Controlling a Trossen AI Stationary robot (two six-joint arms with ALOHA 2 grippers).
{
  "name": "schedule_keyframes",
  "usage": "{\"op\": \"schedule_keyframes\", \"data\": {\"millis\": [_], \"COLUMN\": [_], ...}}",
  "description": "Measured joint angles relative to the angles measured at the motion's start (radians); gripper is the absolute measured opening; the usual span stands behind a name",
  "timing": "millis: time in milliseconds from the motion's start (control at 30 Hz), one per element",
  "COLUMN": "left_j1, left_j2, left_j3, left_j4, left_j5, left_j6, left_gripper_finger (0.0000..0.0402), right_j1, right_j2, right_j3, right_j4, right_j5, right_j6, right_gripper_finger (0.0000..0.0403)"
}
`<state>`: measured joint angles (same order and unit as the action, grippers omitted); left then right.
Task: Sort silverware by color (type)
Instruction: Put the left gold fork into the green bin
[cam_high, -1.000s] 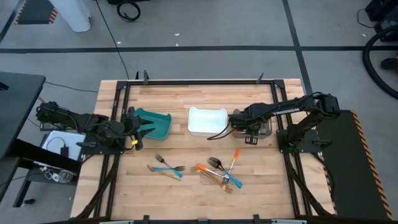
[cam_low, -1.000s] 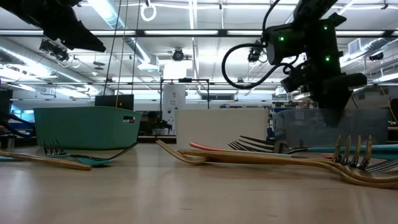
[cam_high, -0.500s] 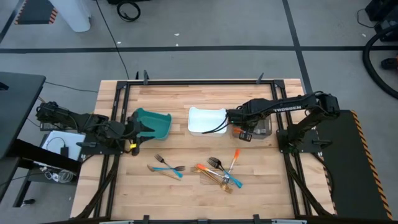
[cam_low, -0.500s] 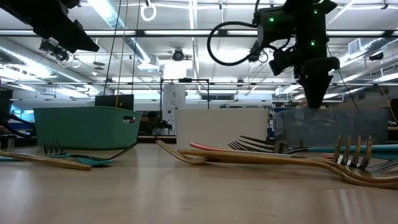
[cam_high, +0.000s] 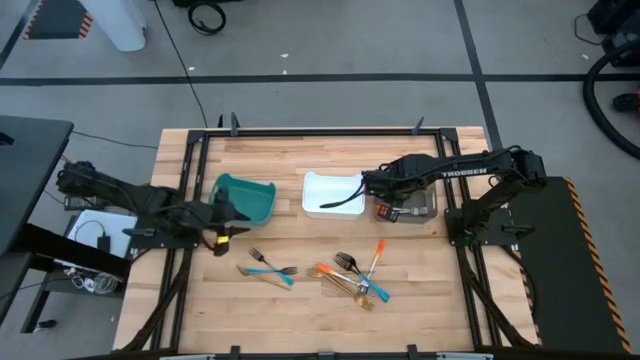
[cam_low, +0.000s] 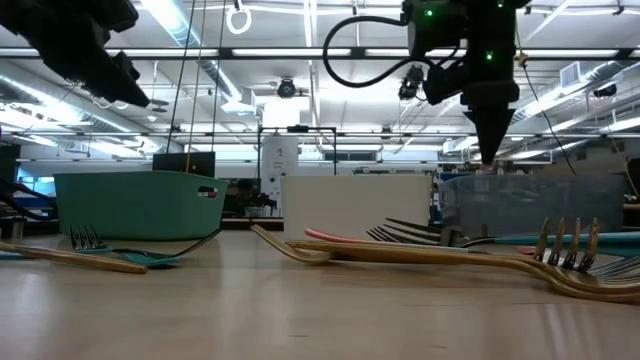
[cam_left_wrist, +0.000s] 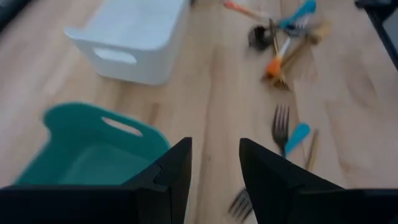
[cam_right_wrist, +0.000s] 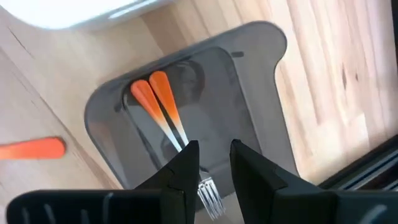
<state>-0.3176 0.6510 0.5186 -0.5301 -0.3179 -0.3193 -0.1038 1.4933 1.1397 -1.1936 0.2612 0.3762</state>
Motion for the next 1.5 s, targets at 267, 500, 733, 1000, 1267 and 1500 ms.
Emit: {"op": "schedule_keyframes", "data": {"millis": [267,500,733,1000,1267,1500], "left_j1": [0.0,-0.001,-0.006,-0.103,-0.158,-0.189], "left_j2": [0.09,0.148,0.208,0.315,0.412,0.537], "left_j3": [0.0,0.0,0.0,0.0,0.0,0.065], "left_j4": [0.001,-0.001,-0.002,0.043,0.102,0.091], "left_j5": [0.115,0.235,0.326,0.336,0.332,0.31], "left_j6": [-0.046,-0.083,-0.13,-0.197,-0.254,-0.27], "left_gripper_finger": [0.0142,0.0142,0.0142,0.0142,0.0142,0.0142], "right_j1": [0.041,0.102,0.164,0.243,0.27,0.294], "right_j2": [-0.015,-0.087,-0.121,-0.05,0.018,0.076], "right_j3": [0.0,0.0,0.0,0.0,-0.001,-0.001], "right_j4": [0.088,0.288,0.526,0.733,0.845,0.939], "right_j5": [-0.001,0.026,0.111,0.26,0.27,0.284], "right_j6": [0.006,0.009,0.022,-0.012,-0.003,-0.001], "right_gripper_finger": [0.0098,0.0098,0.0098,0.0098,0.0098,0.0098]}}
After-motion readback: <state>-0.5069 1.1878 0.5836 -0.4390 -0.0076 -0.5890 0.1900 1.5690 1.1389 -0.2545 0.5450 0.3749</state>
